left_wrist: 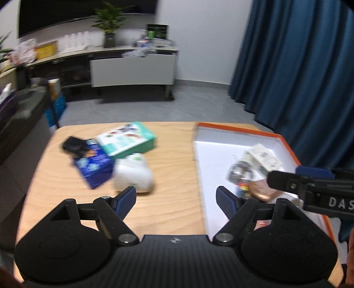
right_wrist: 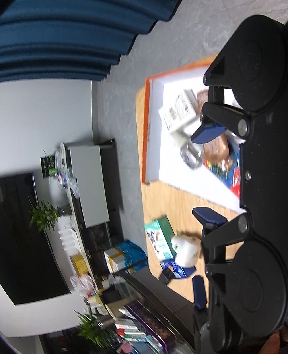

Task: Organize rigid objects
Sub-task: 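Move both tools back toward the items left on the table, then grasp the black plug with the left tool while the right tool grasps the white egg-shaped diffuser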

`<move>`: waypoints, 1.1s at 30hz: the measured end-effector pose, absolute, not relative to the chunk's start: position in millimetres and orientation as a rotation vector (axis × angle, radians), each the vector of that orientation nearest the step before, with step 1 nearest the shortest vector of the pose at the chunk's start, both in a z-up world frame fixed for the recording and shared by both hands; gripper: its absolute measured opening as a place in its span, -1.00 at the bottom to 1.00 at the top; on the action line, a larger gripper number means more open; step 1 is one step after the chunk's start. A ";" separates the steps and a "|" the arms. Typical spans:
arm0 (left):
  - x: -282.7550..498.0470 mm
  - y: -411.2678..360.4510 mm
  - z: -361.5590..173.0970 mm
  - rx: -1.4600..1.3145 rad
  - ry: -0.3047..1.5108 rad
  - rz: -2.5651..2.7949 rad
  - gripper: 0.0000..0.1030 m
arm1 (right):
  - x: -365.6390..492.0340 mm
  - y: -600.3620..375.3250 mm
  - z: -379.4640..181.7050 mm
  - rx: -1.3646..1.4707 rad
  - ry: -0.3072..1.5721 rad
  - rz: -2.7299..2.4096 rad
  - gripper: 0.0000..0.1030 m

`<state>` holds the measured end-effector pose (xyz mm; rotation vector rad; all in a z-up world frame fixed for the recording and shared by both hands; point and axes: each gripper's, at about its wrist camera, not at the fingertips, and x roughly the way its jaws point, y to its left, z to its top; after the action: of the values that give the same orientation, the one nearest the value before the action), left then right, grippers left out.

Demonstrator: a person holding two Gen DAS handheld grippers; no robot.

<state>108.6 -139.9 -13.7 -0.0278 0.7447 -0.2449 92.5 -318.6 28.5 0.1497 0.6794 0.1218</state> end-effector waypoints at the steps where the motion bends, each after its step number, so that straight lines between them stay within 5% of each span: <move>1: 109.0 -130.5 -13.6 -0.035 0.738 -0.226 0.61 | 93.7 -313.2 27.6 0.147 0.682 0.132 0.50; 11: 148.3 -42.0 -16.3 -0.080 0.698 -0.034 0.91 | 108.1 -266.0 18.0 0.106 0.710 0.220 0.51; 22: 210.2 -24.6 -41.2 0.019 0.671 -0.126 1.00 | 125.0 -228.6 8.4 0.069 0.713 0.273 0.51; 29: 221.8 -29.3 -59.7 0.123 0.641 -0.208 0.98 | 138.3 -213.8 -4.9 0.082 0.732 0.269 0.51; 33: 231.0 -26.5 -65.7 0.117 0.643 -0.243 0.65 | 146.1 -204.5 -11.3 0.095 0.738 0.266 0.51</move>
<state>231.0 -26.5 -65.7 0.1166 0.6430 -0.2426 146.1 -204.5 -11.3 0.0946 0.7378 0.2664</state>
